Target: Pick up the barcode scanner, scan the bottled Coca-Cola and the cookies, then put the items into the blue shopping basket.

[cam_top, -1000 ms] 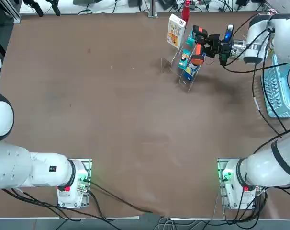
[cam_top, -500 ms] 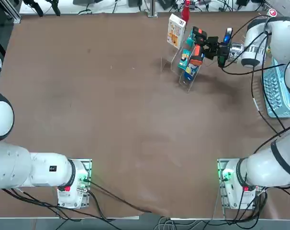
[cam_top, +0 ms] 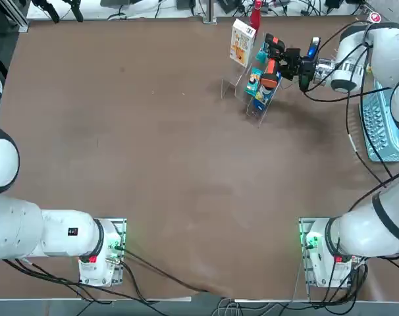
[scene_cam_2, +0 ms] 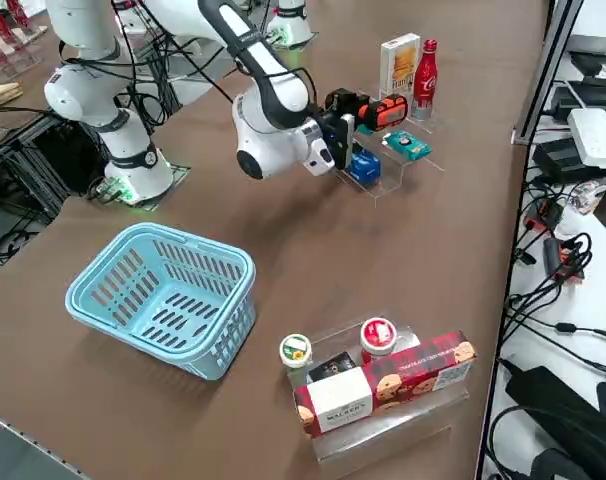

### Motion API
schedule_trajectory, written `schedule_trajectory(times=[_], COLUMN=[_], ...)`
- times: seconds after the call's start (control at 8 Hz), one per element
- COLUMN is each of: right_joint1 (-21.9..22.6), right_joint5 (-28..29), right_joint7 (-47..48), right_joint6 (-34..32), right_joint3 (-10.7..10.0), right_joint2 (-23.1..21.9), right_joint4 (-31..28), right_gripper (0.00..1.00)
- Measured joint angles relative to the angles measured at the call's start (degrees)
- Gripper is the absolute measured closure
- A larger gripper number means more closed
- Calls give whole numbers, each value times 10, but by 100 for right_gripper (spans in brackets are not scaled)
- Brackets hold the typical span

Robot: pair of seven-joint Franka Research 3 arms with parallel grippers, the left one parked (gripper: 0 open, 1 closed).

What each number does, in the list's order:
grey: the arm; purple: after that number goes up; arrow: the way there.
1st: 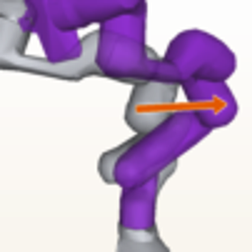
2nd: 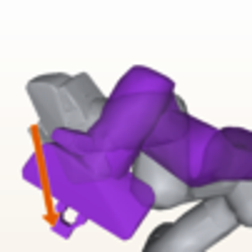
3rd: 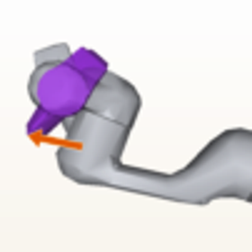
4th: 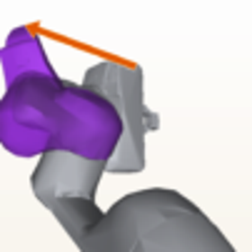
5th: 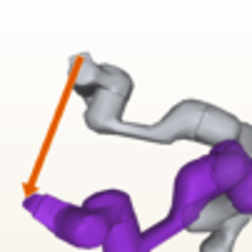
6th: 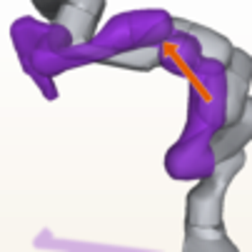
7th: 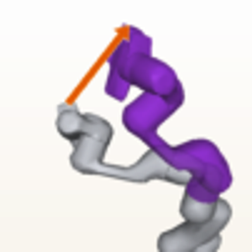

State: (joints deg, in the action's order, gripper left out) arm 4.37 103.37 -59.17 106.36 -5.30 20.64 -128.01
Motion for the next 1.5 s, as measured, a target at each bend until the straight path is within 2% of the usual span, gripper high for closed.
schedule_trajectory(times=[0.38,0.62,1.25,1.5], right_joint1=[2,3,3,3], right_joint5=[0,0,0,0], right_joint7=[-12,-40,-63,-87], right_joint6=[-7,-24,-28,-28], right_joint3=[0,0,0,0], right_joint2=[0,-3,-69,-72], right_joint4=[-3,-29,-123,-139], right_gripper=[56,56,56,56])
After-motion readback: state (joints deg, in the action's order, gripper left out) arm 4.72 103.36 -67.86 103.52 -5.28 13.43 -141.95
